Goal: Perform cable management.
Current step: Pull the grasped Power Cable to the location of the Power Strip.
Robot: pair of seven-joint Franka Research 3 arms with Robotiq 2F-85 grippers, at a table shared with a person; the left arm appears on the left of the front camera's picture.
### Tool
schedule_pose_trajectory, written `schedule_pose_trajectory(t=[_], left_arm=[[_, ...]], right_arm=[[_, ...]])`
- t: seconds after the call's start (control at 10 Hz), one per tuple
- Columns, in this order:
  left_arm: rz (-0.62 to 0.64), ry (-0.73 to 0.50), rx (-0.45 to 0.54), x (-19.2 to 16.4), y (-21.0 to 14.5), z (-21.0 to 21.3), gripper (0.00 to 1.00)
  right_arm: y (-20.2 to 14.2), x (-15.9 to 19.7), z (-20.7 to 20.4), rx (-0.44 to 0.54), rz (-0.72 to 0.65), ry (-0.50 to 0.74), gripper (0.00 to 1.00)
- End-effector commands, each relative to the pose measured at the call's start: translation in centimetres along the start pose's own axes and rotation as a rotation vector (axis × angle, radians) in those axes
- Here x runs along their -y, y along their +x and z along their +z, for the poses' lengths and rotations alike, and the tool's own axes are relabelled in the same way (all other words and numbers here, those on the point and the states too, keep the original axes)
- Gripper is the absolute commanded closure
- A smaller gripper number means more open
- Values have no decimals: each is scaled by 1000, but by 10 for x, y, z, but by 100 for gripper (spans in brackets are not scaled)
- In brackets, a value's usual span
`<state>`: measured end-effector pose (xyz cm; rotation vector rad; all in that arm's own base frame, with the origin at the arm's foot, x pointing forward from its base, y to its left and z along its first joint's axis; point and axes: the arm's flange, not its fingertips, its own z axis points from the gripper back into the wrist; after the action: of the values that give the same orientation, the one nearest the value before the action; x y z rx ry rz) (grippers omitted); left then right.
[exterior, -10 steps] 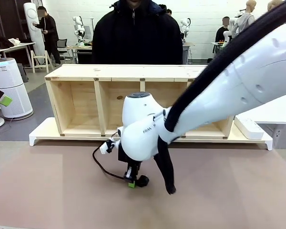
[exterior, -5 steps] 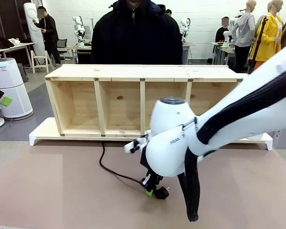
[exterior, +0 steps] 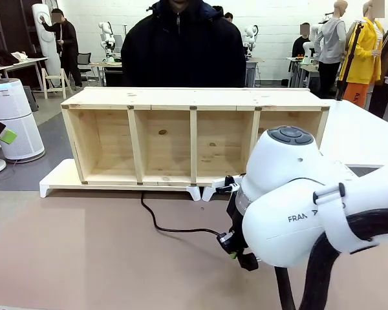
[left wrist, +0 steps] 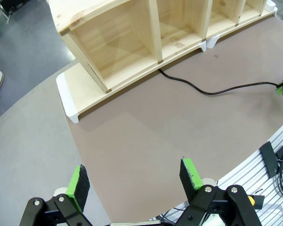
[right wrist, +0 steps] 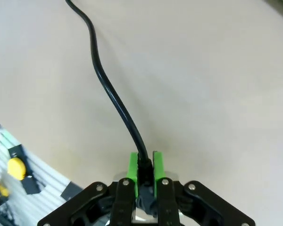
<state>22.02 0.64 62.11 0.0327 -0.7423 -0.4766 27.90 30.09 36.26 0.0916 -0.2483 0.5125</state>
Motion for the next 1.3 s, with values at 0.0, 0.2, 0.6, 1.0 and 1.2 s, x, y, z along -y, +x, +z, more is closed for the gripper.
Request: schedule_pose_trajectory(t=[0.0,0.2,0.6,1.0,1.2], left_arm=[[0,6,10,-2,2,-1,0],[0,6,10,-2,2,-1,0],[0,6,10,-2,2,-1,0],[0,6,10,-2,2,-1,0],[0,6,10,-2,2,-1,0]], right_arm=[[-69,22,8,-25,-65,-40,84],[-94,38,17,-39,-144,-67,84],[-127,64,21,-43,-238,-86,84],[-13,33,51,-65,-215,-70,84],[-13,33,51,-65,-215,-70,84]])
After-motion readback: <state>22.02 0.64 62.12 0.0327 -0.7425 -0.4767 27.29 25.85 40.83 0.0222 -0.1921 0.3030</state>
